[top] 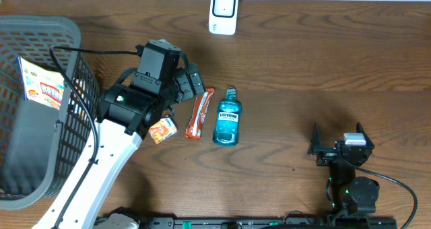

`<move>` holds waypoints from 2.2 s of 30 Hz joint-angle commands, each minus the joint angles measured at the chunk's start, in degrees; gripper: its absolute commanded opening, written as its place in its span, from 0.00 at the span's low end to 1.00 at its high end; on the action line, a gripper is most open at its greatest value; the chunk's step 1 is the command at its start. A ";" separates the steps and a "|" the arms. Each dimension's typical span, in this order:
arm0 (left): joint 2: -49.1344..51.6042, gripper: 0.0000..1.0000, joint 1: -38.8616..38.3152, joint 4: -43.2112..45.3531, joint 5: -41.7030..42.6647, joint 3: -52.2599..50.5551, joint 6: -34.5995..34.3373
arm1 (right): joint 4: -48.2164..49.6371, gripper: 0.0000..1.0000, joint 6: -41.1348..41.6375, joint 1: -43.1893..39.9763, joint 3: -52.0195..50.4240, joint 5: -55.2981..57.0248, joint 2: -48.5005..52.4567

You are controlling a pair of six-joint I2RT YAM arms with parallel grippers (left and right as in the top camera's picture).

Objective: Scan the item barcode
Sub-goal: 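Release the orange packet and retract the left gripper toward the basket, then grasp the yellow wet-wipes pack in the basket with the left gripper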

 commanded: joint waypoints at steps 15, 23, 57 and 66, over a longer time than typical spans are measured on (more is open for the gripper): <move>-1.49 0.98 17.16 -6.58 -38.88 24.13 4.98 | -0.20 0.99 -0.72 0.13 -0.07 -0.13 -0.26; 1.90 0.98 48.13 -11.41 -14.29 24.11 1.22 | -0.20 0.99 -0.72 0.11 -0.07 -0.13 -0.26; 38.25 0.98 57.90 -3.67 11.69 24.11 20.61 | -0.20 0.99 -0.70 0.13 -0.07 -0.13 -0.26; 42.47 0.98 57.18 -4.20 11.65 22.56 20.65 | -0.20 0.99 -0.70 0.13 -0.07 -0.13 -0.26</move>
